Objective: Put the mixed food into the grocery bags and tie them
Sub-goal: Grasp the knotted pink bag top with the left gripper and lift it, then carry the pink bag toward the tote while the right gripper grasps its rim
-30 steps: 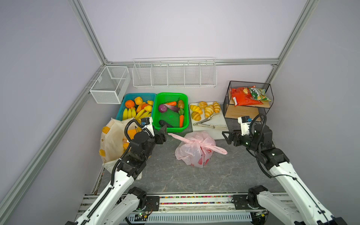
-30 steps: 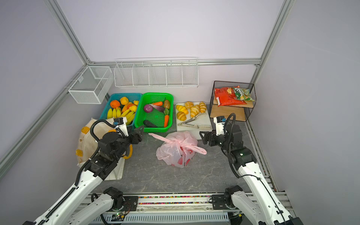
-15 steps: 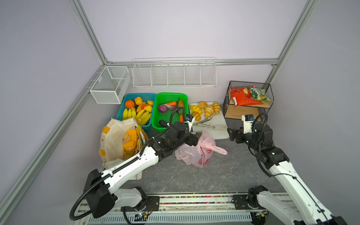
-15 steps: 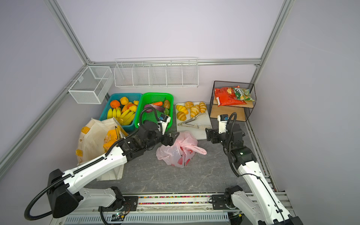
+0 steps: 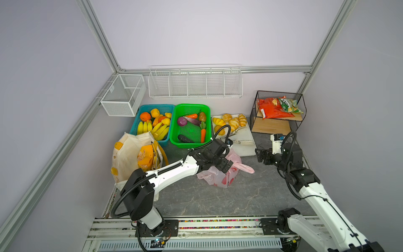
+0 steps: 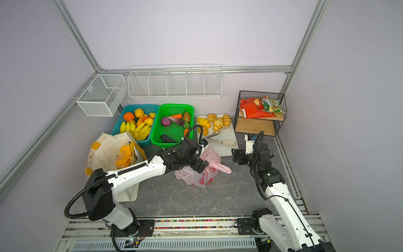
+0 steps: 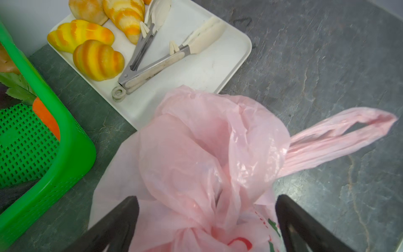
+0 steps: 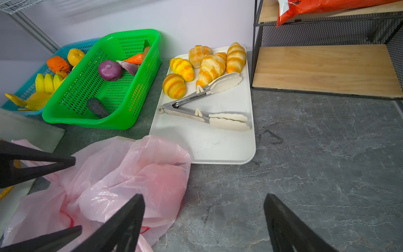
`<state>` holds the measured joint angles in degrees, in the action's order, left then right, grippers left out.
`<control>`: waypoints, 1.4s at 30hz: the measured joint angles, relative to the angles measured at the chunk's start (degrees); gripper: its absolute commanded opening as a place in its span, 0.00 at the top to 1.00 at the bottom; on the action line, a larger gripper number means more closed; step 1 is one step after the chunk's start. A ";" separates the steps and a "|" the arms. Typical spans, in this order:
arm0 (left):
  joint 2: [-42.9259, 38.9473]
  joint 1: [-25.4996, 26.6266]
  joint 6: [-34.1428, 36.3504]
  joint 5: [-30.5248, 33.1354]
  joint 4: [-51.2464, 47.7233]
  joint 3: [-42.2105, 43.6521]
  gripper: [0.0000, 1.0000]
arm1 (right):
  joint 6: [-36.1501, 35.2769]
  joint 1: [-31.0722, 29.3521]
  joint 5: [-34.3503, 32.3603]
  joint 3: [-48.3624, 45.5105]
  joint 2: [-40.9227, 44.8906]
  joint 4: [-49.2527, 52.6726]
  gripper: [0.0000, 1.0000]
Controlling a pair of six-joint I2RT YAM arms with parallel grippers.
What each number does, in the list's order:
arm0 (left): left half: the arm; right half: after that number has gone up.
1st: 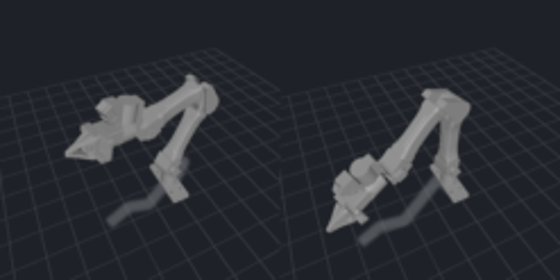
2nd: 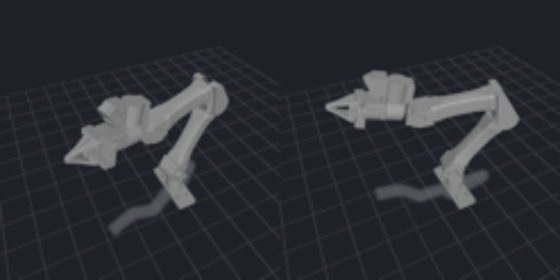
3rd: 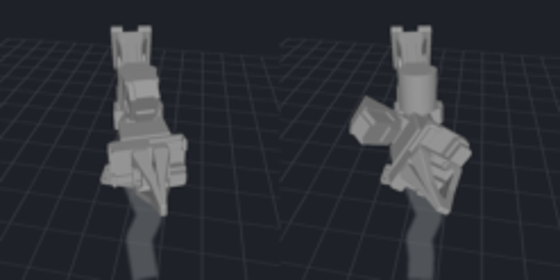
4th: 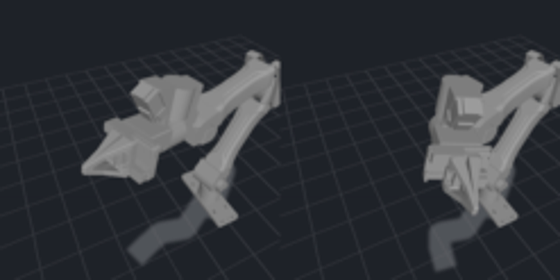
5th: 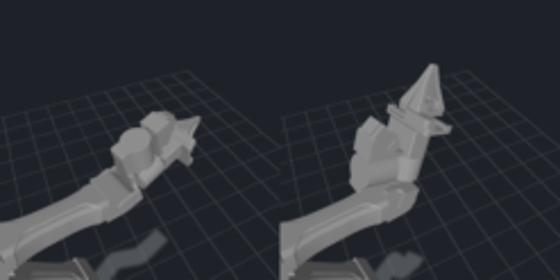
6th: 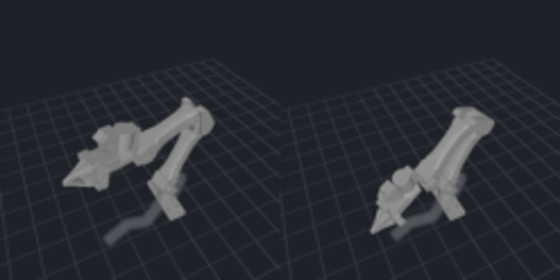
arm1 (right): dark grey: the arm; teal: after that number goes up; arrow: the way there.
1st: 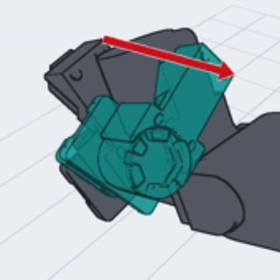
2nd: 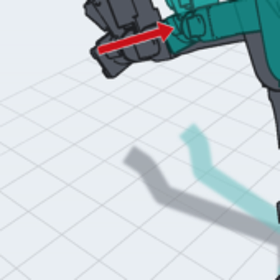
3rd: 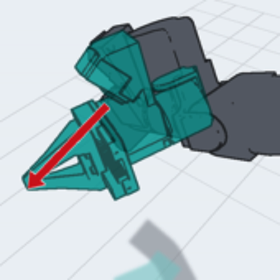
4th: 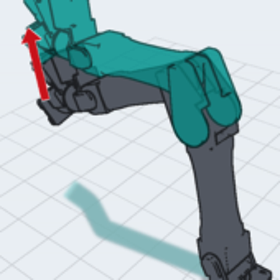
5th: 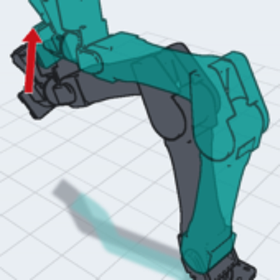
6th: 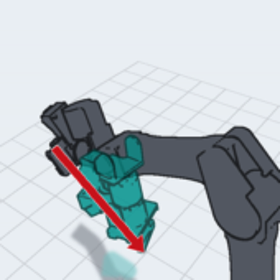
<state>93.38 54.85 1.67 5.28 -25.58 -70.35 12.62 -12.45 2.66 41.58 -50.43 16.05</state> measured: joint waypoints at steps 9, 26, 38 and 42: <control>7.82 1.46 2.08 5.09 -3.91 -3.06 0.43 | 0.24 0.00 2.14 -0.44 -1.79 -1.14 0.11; -2.62 1.46 -2.03 5.77 -5.29 -2.38 1.00 | 0.24 0.00 2.67 -0.61 -1.05 -0.81 0.11; -28.04 -7.50 -7.34 13.64 -9.88 -5.20 1.00 | 1.25 -2.16 0.35 2.23 5.05 0.55 0.00; -31.63 -13.38 -7.89 22.25 -16.96 -15.32 1.00 | 3.19 -9.75 4.11 3.74 1.90 -0.17 0.04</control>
<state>61.76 41.47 -6.22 27.53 -42.54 -85.67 15.81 -22.20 6.76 45.32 -48.53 15.88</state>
